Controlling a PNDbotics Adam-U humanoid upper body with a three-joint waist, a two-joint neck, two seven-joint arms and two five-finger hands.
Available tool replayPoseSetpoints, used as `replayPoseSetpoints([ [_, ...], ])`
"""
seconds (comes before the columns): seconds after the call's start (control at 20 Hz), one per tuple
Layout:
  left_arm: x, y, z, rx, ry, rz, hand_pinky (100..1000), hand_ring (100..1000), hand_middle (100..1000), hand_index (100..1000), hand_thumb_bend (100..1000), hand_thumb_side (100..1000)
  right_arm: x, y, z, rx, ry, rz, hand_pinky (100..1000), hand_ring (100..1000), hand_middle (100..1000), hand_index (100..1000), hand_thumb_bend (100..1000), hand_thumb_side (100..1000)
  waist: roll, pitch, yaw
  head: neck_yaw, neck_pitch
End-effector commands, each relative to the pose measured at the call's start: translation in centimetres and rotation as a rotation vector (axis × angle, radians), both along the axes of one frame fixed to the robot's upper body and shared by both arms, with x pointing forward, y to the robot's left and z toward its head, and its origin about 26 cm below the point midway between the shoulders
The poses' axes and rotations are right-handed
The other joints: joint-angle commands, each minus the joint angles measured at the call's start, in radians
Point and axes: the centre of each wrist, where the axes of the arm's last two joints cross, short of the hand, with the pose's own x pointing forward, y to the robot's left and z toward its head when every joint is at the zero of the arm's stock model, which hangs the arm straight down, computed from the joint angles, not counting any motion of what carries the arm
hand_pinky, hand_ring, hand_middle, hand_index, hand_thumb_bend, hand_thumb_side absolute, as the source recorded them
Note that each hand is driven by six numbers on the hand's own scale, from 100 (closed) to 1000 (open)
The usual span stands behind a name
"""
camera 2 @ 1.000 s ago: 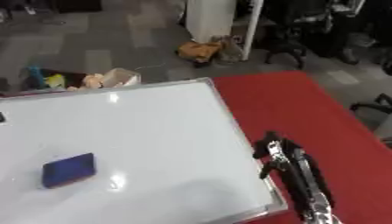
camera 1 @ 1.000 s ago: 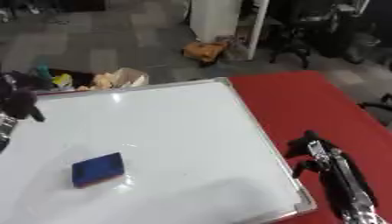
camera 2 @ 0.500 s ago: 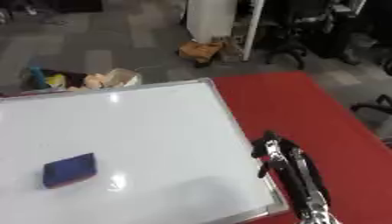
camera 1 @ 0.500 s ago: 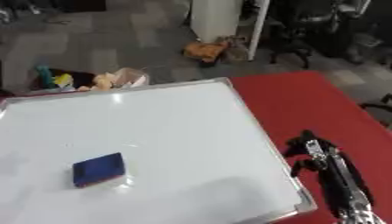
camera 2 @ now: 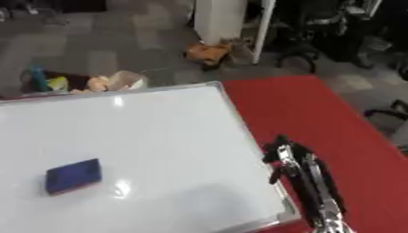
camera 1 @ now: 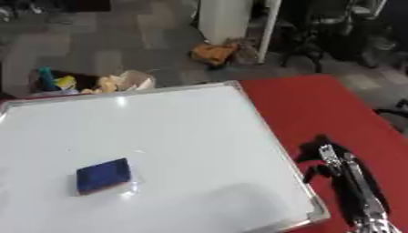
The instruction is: Wipe the whiteboard clean with a brush.
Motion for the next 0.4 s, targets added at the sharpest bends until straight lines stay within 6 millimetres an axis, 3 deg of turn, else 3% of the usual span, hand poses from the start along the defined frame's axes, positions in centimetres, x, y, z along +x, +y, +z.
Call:
replayPoseSetpoints([
  [0.05, -0.15, 0.33, 0.6, -0.002, -0.02, -0.004, 398, 811, 586, 676, 616, 940, -0.12, -0.19, 0.8, -0.004, -0.031, -0.005, 308, 576, 488, 609, 100, 834, 0.001, -0.011, 0.002, 0.004, -0.002],
  [0.4, -0.2, 0.32, 0.38, -0.012, -0.017, -0.012, 396, 809, 585, 675, 615, 933, -0.14, -0.16, 0.75, 0.0, -0.033, -0.01, 307, 573, 485, 606, 100, 832, 0.0, -0.009, 0.003, 0.005, 0.005],
])
